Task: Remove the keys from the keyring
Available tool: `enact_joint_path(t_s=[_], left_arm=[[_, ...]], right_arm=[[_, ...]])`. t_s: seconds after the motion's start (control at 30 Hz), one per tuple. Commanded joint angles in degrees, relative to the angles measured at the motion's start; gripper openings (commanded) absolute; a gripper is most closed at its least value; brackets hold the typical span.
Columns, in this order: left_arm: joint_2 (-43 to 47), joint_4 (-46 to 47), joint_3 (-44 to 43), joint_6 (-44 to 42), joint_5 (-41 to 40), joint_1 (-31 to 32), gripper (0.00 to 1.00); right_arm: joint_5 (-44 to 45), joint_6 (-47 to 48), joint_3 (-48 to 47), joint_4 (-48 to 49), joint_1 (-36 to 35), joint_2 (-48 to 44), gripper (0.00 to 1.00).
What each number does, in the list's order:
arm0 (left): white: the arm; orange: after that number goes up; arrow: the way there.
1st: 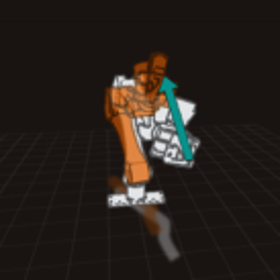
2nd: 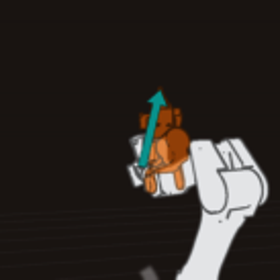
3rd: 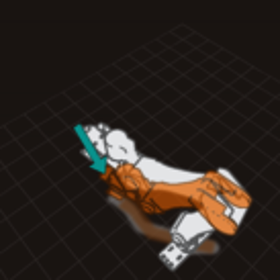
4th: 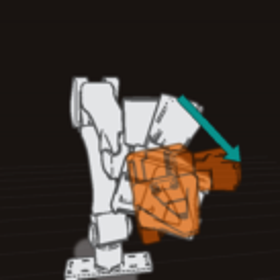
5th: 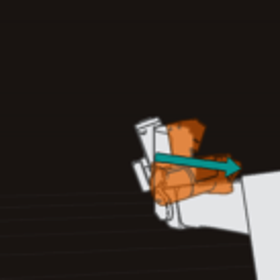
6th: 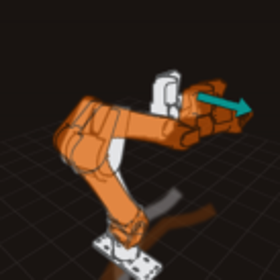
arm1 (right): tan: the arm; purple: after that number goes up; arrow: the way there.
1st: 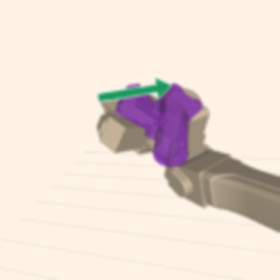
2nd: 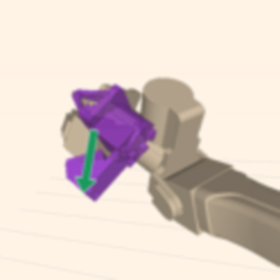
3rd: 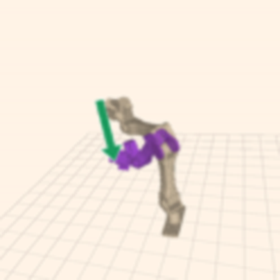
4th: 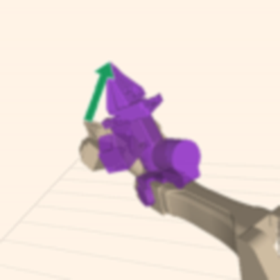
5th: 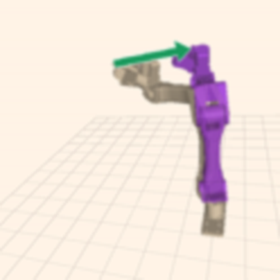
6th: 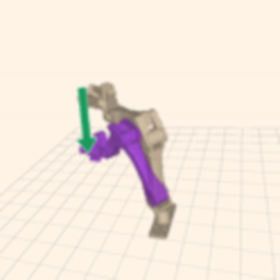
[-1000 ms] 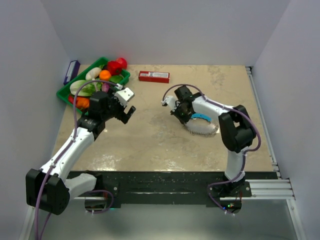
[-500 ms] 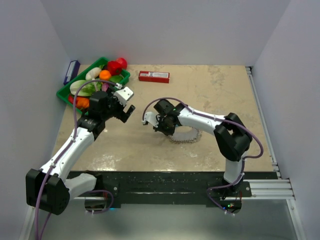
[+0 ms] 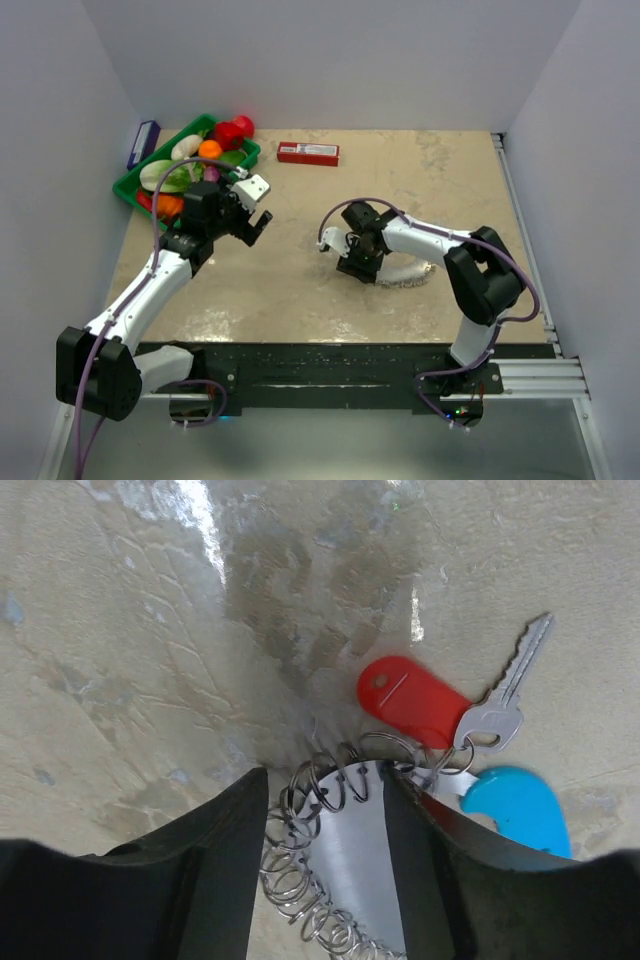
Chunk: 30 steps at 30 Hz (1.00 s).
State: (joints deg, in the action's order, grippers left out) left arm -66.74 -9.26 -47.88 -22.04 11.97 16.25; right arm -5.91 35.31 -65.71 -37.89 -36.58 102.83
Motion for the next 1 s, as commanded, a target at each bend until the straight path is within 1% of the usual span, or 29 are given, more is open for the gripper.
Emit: enact_joint_path(t_s=[0.0,0.1,0.23,0.37,0.47,0.57,0.67,0.7,0.8,0.97], left_arm=[[0.21,2.05,-2.13,-0.54,0.52,0.27,0.99],[0.38,1.87,-1.96,-0.98,0.25,0.27,0.99],[0.3,1.87,-1.69,-1.16,0.16,0.27,0.99],[0.47,2.14,-1.43,-1.16,0.16,0.27,0.99],[0.38,2.58,-1.08,-1.07,0.25,0.27,0.99],[0.82,2.58,-0.55,-1.16,0.25,0.27,0.99],[1.52,2.75,0.15,-1.25,0.25,0.27,0.99],[1.7,2.93,0.33,-1.25,0.34,0.27,0.99],[1.7,3.1,0.68,-1.16,0.43,0.27,0.99],[1.53,3.54,0.94,-0.46,1.48,0.27,0.99]], right_arm=[[-0.76,1.96,-1.34,0.01,-0.34,-4.21,0.63],[-2.61,2.04,-4.23,-0.34,-0.25,-6.05,0.67],[-1.65,2.39,-7.23,0.88,-0.34,-5.44,0.69],[1.69,3.01,-8.46,3.43,-0.16,-2.55,0.7],[0.64,1.26,-11.01,3.17,1.32,0.88,0.71],[-1.29,-0.85,-13.73,2.56,3.79,3.34,0.69],[-1.56,-2.08,-14.27,2.73,5.81,3.96,0.66],[-1.38,-2.35,-14.27,2.73,6.25,4.14,0.64],[-1.12,-2.7,-12.69,2.64,7.13,3.7,0.61],[0.81,-2.79,-8.3,5.1,8.19,0.63,0.59]])
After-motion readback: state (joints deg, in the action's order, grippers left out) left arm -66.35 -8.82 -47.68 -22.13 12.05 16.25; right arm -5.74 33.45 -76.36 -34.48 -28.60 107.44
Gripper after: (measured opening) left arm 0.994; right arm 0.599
